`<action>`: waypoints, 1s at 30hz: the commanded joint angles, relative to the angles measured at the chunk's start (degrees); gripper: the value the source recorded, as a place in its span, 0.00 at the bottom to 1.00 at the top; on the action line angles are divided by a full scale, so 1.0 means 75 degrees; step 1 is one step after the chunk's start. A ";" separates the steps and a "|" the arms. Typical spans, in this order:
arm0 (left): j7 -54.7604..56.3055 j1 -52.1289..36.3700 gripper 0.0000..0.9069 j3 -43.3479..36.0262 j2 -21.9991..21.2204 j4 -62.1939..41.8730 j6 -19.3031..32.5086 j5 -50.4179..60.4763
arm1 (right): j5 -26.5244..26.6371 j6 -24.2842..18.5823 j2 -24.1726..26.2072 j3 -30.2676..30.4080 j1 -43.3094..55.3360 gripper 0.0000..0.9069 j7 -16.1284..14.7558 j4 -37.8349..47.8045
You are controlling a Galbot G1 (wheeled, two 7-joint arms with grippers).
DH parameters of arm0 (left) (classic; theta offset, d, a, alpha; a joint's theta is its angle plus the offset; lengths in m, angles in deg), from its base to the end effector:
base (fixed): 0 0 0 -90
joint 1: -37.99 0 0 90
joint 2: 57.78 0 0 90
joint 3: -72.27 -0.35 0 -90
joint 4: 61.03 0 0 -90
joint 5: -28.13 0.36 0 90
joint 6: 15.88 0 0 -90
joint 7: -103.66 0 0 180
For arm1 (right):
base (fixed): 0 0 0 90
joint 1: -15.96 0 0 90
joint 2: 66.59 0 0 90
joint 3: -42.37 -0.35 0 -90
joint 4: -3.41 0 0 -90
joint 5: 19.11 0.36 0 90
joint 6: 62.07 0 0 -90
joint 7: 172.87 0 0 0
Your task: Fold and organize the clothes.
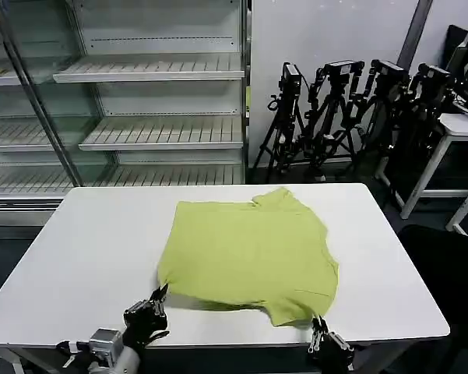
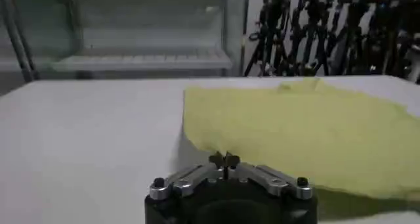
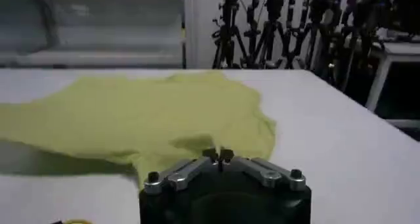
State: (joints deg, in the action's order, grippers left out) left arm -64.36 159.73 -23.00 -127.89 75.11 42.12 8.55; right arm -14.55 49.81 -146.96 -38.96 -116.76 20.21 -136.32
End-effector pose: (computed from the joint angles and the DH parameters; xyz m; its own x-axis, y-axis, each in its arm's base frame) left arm 0.1624 0.0092 -0.2096 -0.9217 0.1359 0.3634 0.1390 0.9901 -0.0177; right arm 0.1146 0.0220 -0.2149 -0.9608 -0.0125 0.2769 -0.0138 0.9999 -0.0029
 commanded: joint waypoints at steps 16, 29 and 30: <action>-0.0154 -0.1642 0.02 -0.0279 0.0488 -0.0939 0.0124 -0.0345 | 0.2056 0.1113 0.1140 -0.0312 0.3601 0.00 0.0270 0.1423; -0.0146 -0.2766 0.03 -0.0520 0.0868 -0.1861 0.0129 -0.0454 | 0.2398 0.1353 0.1529 0.0005 0.4584 0.00 0.0315 0.2417; -0.0147 -0.2835 0.02 -0.0548 0.0874 -0.1948 0.0126 -0.0453 | 0.2396 0.1356 0.1526 0.0039 0.4619 0.00 0.0313 0.2463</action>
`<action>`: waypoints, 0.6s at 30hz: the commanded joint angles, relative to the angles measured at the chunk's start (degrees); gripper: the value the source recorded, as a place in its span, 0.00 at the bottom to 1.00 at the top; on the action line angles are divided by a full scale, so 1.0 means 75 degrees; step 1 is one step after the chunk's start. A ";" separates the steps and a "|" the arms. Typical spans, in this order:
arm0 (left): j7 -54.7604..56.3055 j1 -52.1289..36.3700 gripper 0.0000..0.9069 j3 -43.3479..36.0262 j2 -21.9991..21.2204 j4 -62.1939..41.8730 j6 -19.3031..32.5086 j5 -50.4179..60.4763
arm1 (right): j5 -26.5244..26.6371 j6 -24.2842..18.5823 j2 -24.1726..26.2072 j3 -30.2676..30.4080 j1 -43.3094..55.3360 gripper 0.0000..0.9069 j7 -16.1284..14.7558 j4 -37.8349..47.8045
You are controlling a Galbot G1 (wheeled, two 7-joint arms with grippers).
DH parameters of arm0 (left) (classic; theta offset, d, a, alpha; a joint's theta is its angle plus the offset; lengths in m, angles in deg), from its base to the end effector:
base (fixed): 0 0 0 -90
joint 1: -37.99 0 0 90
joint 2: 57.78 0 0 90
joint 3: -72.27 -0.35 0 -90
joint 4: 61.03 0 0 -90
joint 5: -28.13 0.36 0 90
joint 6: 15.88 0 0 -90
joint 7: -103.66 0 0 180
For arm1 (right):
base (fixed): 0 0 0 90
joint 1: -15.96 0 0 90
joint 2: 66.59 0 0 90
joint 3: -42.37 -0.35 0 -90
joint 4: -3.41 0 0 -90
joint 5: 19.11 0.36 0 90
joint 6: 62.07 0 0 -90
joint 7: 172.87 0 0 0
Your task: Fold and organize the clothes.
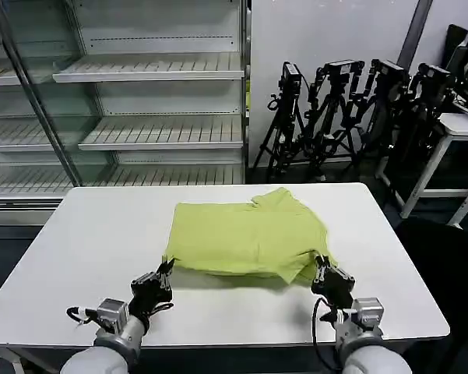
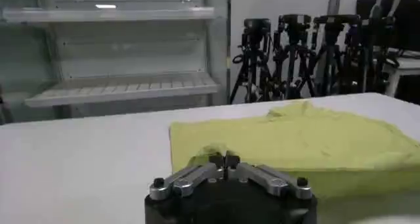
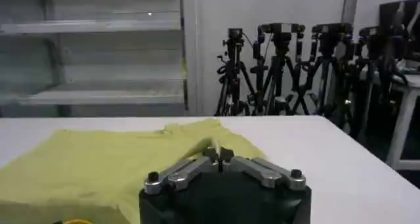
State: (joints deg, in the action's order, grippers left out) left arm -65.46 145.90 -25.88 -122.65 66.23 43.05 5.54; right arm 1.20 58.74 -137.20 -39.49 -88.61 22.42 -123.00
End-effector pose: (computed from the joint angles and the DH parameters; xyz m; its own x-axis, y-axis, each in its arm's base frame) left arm 0.2278 0.0193 -0.2174 -0.9370 0.1798 0.2996 0.2003 0.9790 0.0388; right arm 0.2418 -0.0066 -0.2098 -0.9700 -0.0772 0.2307 -0.0818 0.9966 -0.0104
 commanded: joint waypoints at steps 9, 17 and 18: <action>0.0007 -0.1337 0.02 -0.0417 0.0185 -0.1312 0.0012 0.0122 | -0.0032 0.0062 0.0105 0.0412 0.1249 0.00 -0.0019 0.1306; 0.0065 -0.1631 0.02 -0.0649 0.0144 -0.1799 0.0011 0.0411 | -0.0370 -0.0097 0.0025 0.0647 0.1769 0.00 -0.0083 0.1985; 0.0070 -0.1649 0.03 -0.0673 0.0134 -0.1853 0.0009 0.0420 | -0.0439 -0.0118 0.0020 0.0676 0.1839 0.00 -0.0107 0.2103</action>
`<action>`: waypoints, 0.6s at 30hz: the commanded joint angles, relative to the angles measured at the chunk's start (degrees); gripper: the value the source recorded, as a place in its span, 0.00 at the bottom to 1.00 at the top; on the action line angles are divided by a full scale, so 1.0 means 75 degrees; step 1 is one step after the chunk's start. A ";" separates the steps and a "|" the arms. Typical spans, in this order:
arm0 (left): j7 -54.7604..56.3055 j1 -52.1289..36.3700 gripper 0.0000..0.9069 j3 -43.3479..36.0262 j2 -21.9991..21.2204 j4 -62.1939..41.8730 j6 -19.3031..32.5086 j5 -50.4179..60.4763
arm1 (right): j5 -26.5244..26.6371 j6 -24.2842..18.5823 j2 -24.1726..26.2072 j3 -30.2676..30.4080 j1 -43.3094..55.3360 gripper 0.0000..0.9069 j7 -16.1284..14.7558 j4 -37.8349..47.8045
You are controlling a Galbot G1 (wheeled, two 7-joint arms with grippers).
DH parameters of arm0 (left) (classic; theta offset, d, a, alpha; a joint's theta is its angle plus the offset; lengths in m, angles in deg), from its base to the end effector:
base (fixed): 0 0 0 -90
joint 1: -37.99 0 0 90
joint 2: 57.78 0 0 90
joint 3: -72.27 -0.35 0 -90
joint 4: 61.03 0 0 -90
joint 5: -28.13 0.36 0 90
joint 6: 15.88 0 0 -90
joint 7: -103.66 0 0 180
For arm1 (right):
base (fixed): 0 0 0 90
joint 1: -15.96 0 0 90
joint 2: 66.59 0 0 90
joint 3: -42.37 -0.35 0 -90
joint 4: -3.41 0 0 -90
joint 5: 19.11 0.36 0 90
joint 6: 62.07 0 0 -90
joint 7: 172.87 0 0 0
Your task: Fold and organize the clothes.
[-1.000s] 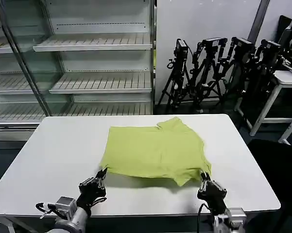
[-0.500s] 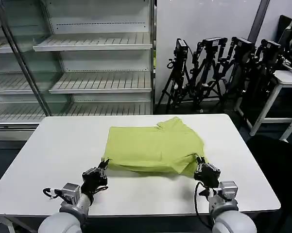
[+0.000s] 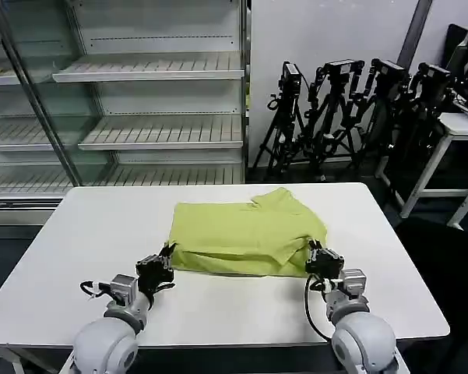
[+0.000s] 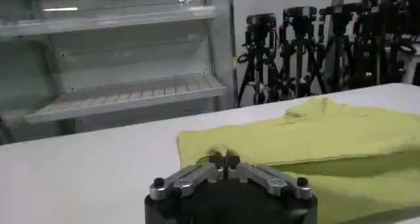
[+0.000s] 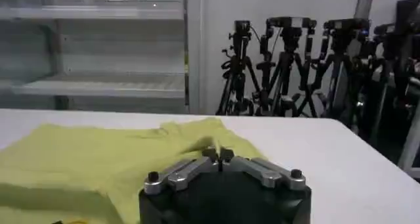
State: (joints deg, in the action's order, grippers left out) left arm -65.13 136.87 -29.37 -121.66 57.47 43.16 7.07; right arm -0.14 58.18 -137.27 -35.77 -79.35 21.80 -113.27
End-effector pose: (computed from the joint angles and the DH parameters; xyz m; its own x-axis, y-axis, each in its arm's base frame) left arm 0.2771 0.0211 -0.2337 -0.9412 0.1481 0.3038 0.1886 0.9760 0.1085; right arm 0.2950 0.0001 -0.2279 -0.9685 -0.0808 0.2357 -0.0957 0.9940 -0.0523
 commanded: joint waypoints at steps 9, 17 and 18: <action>0.0090 -0.0579 0.10 -0.0403 -0.0170 -0.1018 -0.0019 0.0384 | -0.0636 -0.0035 -0.0077 0.0368 0.0895 0.17 -0.0128 0.1417; 0.0174 -0.0437 1.00 -0.0326 -0.0300 -0.0886 -0.0026 0.0392 | -0.0921 0.0004 -0.0179 0.0349 0.0636 1.00 -0.0241 0.1337; 0.0179 -0.0399 1.00 -0.0302 -0.0303 -0.0847 -0.0024 0.0392 | -0.0917 -0.0037 -0.0180 0.0335 0.0583 1.00 -0.0258 0.1285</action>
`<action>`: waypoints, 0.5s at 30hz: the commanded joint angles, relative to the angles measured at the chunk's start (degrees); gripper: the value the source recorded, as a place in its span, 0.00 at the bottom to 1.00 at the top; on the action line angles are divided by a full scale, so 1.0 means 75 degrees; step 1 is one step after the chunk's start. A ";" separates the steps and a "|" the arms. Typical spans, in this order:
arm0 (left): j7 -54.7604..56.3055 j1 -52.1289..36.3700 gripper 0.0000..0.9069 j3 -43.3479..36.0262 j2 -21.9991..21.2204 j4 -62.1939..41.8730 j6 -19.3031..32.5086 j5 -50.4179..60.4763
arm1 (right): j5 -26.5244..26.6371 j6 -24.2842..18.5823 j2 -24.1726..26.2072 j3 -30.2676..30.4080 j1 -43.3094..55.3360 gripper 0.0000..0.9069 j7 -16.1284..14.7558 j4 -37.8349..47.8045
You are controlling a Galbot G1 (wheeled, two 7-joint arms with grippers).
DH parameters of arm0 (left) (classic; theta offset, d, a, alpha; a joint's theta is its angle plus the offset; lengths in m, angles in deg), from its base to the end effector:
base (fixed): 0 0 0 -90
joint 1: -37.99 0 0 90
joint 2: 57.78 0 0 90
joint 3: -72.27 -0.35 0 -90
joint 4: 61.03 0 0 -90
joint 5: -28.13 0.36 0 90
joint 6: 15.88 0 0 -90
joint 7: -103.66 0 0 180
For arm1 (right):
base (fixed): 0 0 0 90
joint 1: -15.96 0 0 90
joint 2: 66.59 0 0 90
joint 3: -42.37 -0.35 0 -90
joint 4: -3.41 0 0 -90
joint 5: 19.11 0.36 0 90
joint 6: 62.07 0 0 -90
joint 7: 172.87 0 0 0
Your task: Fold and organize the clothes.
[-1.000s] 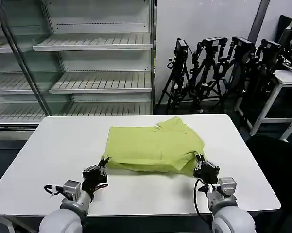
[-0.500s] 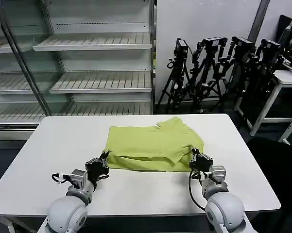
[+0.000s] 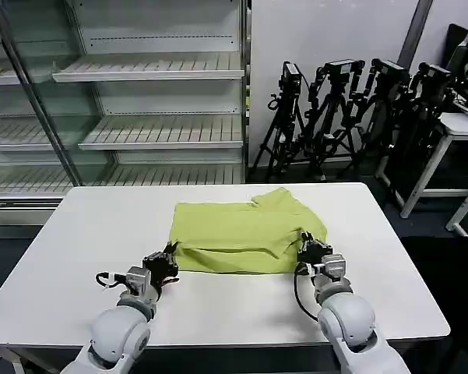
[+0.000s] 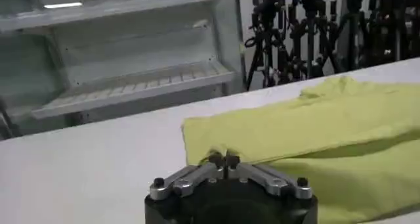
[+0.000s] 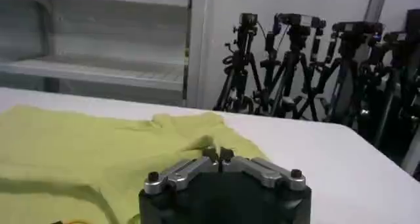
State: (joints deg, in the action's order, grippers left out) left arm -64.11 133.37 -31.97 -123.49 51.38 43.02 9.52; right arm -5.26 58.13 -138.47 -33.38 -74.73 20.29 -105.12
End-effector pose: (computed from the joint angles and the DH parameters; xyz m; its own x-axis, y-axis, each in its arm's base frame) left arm 0.2998 0.0129 -0.2568 -0.9334 0.1087 0.3419 0.1646 0.9765 0.1389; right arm 0.3278 0.0066 -0.2540 -0.9589 -0.0573 0.2777 -0.0978 0.9861 -0.1341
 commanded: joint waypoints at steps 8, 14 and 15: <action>0.0154 0.0730 1.00 0.0387 -0.0133 0.0514 0.0027 -0.0018 | -0.0305 -0.0212 -0.0080 -0.0398 -0.0855 1.00 -0.0066 -0.0672; 0.0178 0.1026 1.00 0.0443 -0.0180 0.0513 -0.0017 -0.0270 | -0.0335 -0.0127 -0.0162 -0.0879 -0.1512 1.00 -0.0057 -0.1215; 0.0176 0.1012 1.00 0.0435 -0.0183 0.0507 -0.0031 -0.0312 | -0.0320 -0.0087 -0.0165 -0.0910 -0.1558 1.00 -0.0037 -0.1220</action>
State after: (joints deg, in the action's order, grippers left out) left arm -62.95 137.53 -29.61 -124.69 53.99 43.05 8.76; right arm -7.02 57.32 -139.44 -37.27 -81.25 20.00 -110.22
